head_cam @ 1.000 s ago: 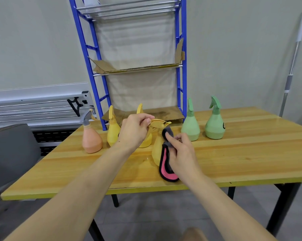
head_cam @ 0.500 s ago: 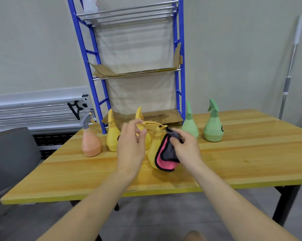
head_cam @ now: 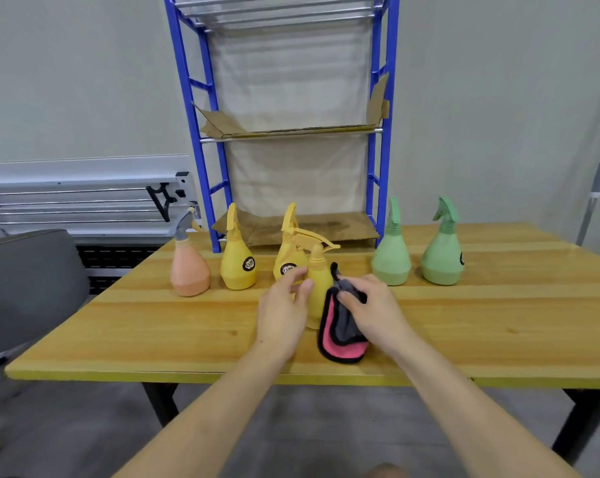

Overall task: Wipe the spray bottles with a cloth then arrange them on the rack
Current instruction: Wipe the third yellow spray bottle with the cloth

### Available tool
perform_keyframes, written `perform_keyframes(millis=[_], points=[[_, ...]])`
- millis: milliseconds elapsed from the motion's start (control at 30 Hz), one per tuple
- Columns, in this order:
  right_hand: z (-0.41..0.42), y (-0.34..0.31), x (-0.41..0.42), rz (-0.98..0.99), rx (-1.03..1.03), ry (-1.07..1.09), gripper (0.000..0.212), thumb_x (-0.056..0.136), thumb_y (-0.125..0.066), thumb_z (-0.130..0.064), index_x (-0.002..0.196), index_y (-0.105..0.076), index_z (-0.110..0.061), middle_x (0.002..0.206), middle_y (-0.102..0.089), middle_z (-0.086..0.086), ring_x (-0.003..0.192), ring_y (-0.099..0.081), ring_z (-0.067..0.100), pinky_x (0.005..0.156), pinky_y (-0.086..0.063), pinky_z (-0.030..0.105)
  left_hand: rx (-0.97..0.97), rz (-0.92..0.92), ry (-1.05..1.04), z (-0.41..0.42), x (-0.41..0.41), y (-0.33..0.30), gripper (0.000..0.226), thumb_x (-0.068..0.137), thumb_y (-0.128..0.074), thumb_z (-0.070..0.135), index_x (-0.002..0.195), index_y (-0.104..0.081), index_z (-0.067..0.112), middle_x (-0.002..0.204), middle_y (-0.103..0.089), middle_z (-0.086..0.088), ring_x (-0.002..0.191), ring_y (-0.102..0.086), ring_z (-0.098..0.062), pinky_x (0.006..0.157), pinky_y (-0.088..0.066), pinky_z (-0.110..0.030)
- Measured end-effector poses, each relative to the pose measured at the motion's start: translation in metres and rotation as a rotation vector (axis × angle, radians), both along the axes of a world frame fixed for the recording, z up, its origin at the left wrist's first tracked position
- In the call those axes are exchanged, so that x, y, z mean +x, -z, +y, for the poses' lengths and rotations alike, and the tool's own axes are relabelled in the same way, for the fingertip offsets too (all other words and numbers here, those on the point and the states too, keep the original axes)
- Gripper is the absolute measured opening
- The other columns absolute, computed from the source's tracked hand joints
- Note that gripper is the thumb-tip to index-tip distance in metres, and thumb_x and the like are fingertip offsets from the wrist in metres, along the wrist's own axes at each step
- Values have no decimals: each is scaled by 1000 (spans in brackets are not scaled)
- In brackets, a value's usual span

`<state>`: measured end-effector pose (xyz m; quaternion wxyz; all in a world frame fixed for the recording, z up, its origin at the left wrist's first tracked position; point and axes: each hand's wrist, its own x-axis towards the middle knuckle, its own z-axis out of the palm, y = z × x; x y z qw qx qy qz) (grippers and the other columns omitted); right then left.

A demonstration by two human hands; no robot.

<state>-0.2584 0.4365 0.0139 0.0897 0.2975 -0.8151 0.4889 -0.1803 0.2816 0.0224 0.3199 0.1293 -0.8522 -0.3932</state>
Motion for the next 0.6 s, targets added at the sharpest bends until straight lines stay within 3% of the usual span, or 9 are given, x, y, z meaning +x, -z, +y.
perform_keyframes(millis=[133,200,300,400,600], points=[[2,-3,-6,-29,139,40,31,98,-65,-21,129,-72,-24,106,-60,2,102,-57,21,86,-38,28,-58,-55,6,-4,-9,-7,40,103,-53,45,140,-59,29,127,-68,12,109,-62,-7,90,-46,-28],[2,-4,-6,-31,149,48,34,98,-66,-22,132,-70,-24,109,-60,3,104,-57,22,88,-39,29,-76,-89,-6,-5,-16,-14,47,101,-53,55,141,-57,31,123,-67,12,106,-61,-9,92,-50,-33],[2,-1,0,-25,90,30,24,97,-66,-20,119,-76,-25,99,-59,3,95,-56,20,77,-37,27,-91,-129,-48,-2,-24,-20,51,97,-54,61,139,-57,32,120,-65,10,111,-62,-17,95,-53,-49],[0,1,5,-10,16,42,13,97,-65,-19,96,-74,-28,92,-60,1,90,-56,19,77,-39,32,-116,-152,-80,3,-24,-20,50,100,-52,55,143,-55,30,128,-63,8,119,-60,-19,100,-49,-52],[-10,-19,6,63,-94,35,20,98,-65,-17,114,-74,-23,107,-62,-4,99,-56,9,86,-39,20,-181,-221,-9,-7,-23,-22,49,104,-49,50,149,-50,29,140,-58,3,128,-55,-25,105,-46,-53]])
